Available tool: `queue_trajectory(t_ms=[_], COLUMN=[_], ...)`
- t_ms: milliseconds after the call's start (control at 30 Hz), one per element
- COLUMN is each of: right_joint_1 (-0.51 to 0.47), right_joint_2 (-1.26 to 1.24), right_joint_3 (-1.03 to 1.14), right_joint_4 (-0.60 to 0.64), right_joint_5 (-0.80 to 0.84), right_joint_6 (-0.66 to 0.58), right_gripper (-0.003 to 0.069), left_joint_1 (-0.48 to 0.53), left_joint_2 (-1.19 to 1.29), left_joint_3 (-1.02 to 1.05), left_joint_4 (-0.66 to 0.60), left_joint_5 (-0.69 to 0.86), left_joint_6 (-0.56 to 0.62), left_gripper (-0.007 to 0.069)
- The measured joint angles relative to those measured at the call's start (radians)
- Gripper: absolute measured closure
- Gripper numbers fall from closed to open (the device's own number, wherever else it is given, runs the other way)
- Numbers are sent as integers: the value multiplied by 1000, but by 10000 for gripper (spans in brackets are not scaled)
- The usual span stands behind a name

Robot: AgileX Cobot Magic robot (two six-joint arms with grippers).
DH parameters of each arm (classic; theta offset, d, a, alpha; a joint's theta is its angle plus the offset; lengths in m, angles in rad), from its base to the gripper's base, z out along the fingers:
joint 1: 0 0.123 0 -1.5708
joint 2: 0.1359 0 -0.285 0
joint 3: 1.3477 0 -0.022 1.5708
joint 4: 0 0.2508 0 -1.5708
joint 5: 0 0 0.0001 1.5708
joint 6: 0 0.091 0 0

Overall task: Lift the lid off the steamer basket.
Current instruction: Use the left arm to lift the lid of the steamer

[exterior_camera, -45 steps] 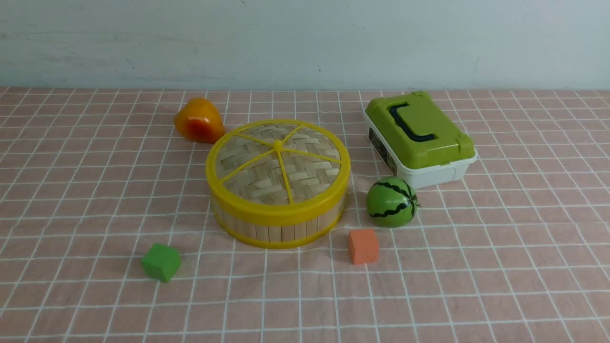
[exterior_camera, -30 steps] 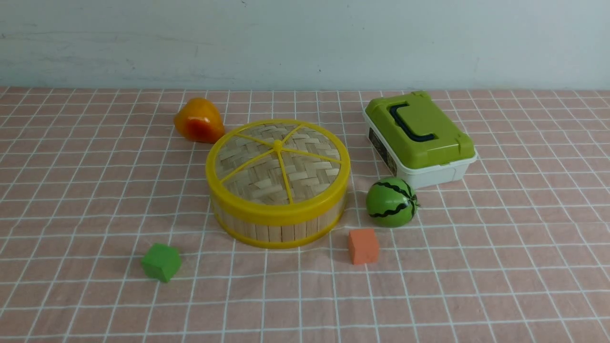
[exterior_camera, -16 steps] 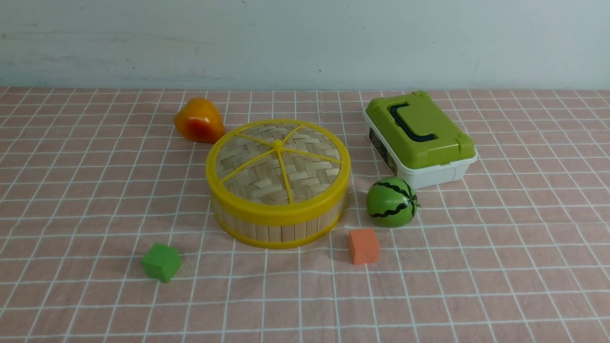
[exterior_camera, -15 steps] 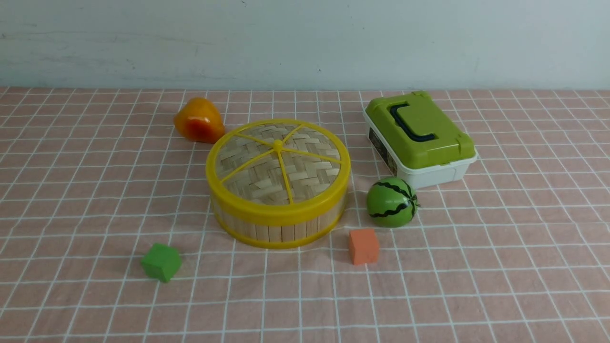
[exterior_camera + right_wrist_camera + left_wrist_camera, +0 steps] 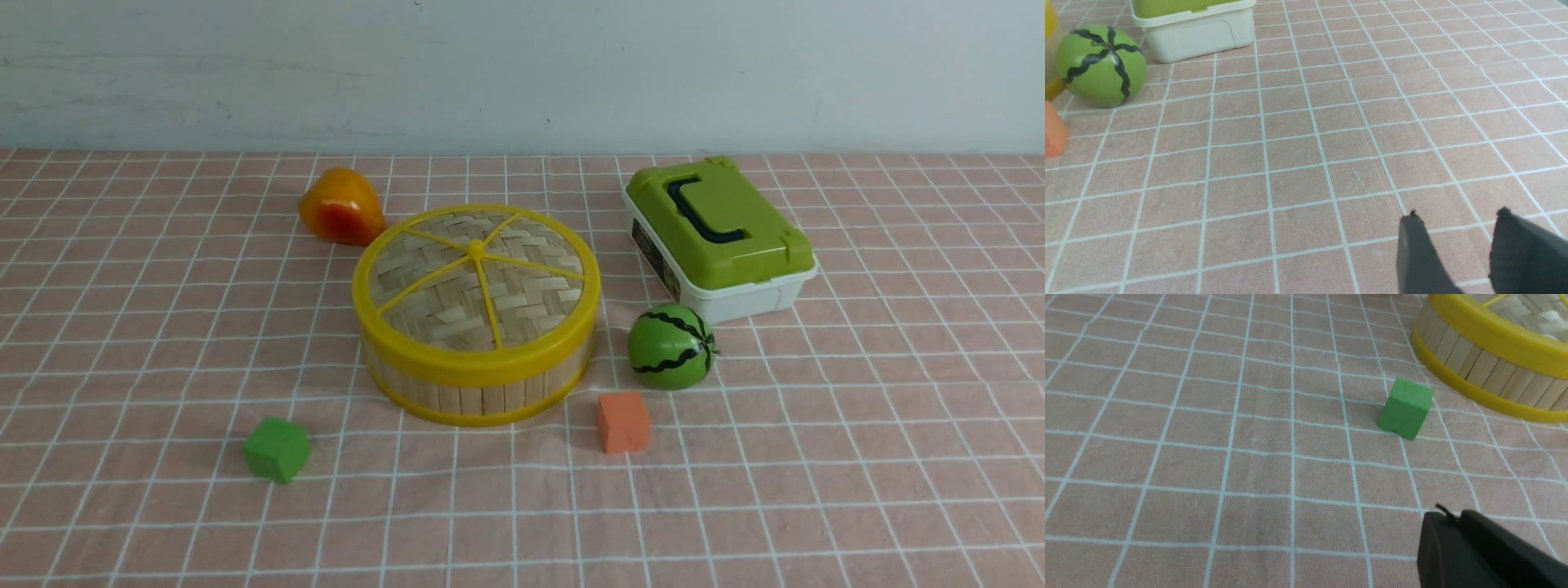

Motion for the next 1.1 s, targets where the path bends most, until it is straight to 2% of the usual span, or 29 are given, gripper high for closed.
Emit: queue_trajectory(t_ms=[200, 300, 433, 567, 667, 800, 867, 933, 1100], right_joint_1=[0, 0, 0, 0, 0, 0, 0, 0, 0], right_joint_2=[0, 0, 0, 0, 0, 0, 0, 0, 0], right_joint_3=[0, 0, 0, 0, 0, 0, 0, 0, 0], right_joint_4=[0, 0, 0, 0, 0, 0, 0, 0, 0], right_joint_5=[0, 0, 0, 0, 0, 0, 0, 0, 0], right_joint_6=[0, 0, 0, 0, 0, 0, 0, 0, 0], right_gripper=[417, 417, 417, 417, 417, 417, 417, 417, 417], left_joint_1=[0, 0, 0, 0, 0, 0, 0, 0, 0], left_joint_2=[0, 0, 0, 0, 0, 0, 21, 104, 295], left_joint_3=[0, 0, 0, 0, 0, -67, -160, -264, -387], left_joint_4=[0, -2, -4, -11, -16, -21, -21, -21, -19], left_joint_5=[-248, -472, -656, -789, -911, -874, -747, -603, -463], left_joint_6=[0, 0, -3, -42, -135, -159, -112, -66, -41], left_gripper=[582, 576, 574, 571, 569, 596, 638, 637, 637])
